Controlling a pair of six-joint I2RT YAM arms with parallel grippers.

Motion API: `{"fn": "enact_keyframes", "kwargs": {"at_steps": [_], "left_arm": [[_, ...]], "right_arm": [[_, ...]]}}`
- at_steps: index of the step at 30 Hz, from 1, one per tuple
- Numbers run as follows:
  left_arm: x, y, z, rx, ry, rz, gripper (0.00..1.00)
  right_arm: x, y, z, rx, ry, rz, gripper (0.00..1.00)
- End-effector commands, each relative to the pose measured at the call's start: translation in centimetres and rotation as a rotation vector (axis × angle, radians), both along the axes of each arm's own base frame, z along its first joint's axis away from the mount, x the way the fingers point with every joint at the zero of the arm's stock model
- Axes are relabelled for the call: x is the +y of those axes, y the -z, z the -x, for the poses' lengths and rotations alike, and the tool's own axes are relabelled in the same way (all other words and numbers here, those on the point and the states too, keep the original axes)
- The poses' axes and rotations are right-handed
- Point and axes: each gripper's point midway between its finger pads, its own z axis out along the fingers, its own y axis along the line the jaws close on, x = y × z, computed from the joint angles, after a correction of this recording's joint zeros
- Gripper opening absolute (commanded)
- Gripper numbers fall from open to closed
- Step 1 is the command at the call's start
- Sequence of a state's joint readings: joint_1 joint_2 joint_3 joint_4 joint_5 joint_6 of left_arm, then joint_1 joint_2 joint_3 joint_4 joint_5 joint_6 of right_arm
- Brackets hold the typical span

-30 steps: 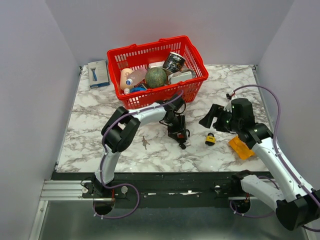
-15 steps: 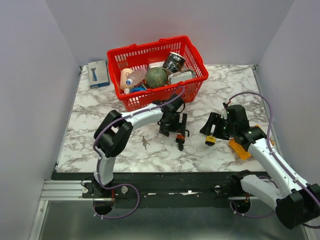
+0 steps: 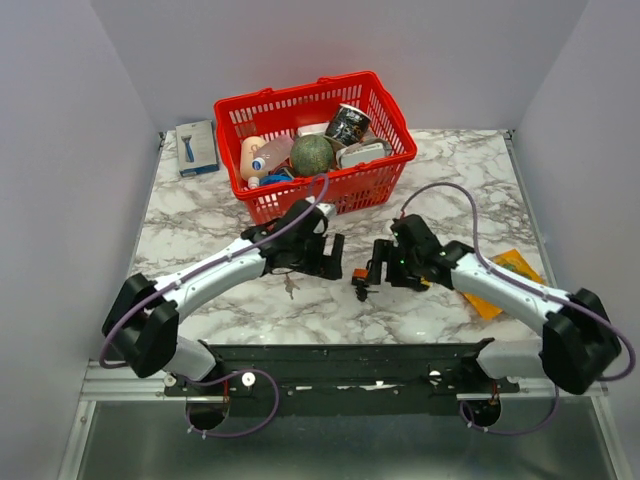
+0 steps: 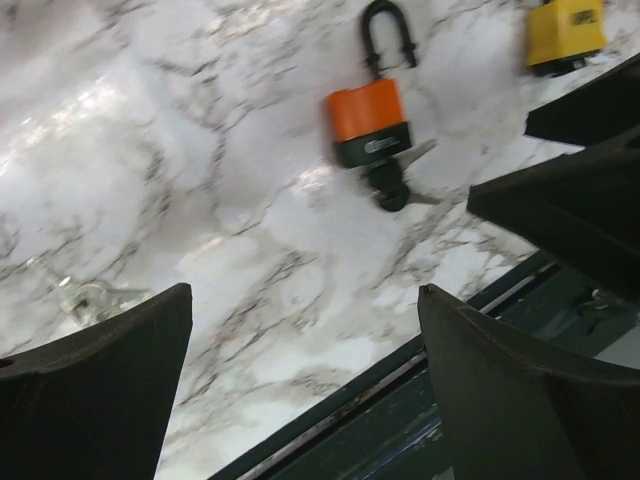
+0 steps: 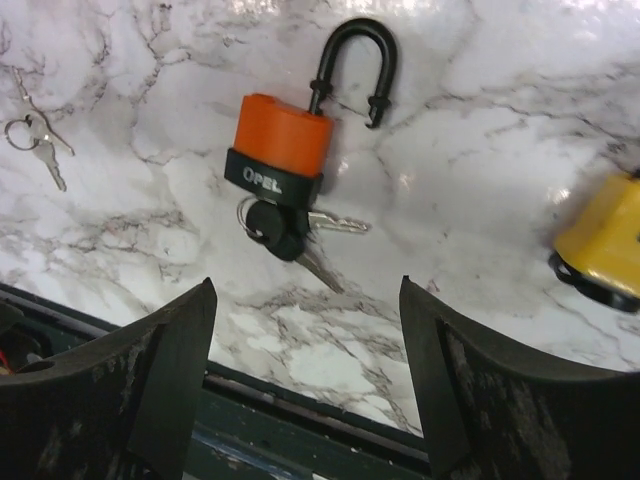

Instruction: Unlock with the key

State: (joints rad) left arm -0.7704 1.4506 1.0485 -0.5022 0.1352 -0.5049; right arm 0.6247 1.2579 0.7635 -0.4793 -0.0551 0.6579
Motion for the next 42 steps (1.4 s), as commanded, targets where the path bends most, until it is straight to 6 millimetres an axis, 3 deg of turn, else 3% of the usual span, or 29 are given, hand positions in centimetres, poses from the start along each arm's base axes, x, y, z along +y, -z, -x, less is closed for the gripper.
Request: {"fn": "enact_keyframes", "kwargs": {"at_steps": [1,6,9,19,21,22,26,31,42], "left_arm": [[4.8,1.4,-0.2,-0.013,-0.076,-0.033,0.99],[7.8,1.3,0.0,-0.015,-0.151,-0.005,0.99],[8.9,1.4,0.2,-0.006,-0.186,-0.003,0.99],[10.5,0.1,0.1,-0.05,-0.254,-0.004,0.99],[10.6,0.2,0.2,-0.045,-0.256,-0.006,0.99],[10.5,0.2,0.2,-0.044,-0.257,-0.005,0.99],[10.5,0.3,0.0,-0.039,-0.259,-0.008,0.99],[10.8,0.0,-0.1,-0.04,-0.273,-0.015,0.99],[11.4,-1.0,-0.3,-0.057,-0.322,-0.004,0.99]], "right_arm": [[2.7,-0.2,-3.5,-0.065,0.015,0.045,0.81],[5.3,2.0,-4.5,-0.021,-0.028,0.133,0.81],[5.1,4.0,-4.2,0.026,-0.03,0.222,0.81],[4.6,6.3,-2.9,0.094,-0.032,0.307,0.78],[4.6,6.6,-2.8,0.097,-0.035,0.312,0.73],[4.6,6.7,-2.9,0.094,-0.035,0.315,0.64],[3.6,7.2,-3.4,0.07,-0.027,0.369,0.48],[2.4,6.5,-5.9,-0.017,-0.028,0.427,0.42],[-0.2,5.2,-13.6,-0.172,-0.052,0.422,0.42]]}}
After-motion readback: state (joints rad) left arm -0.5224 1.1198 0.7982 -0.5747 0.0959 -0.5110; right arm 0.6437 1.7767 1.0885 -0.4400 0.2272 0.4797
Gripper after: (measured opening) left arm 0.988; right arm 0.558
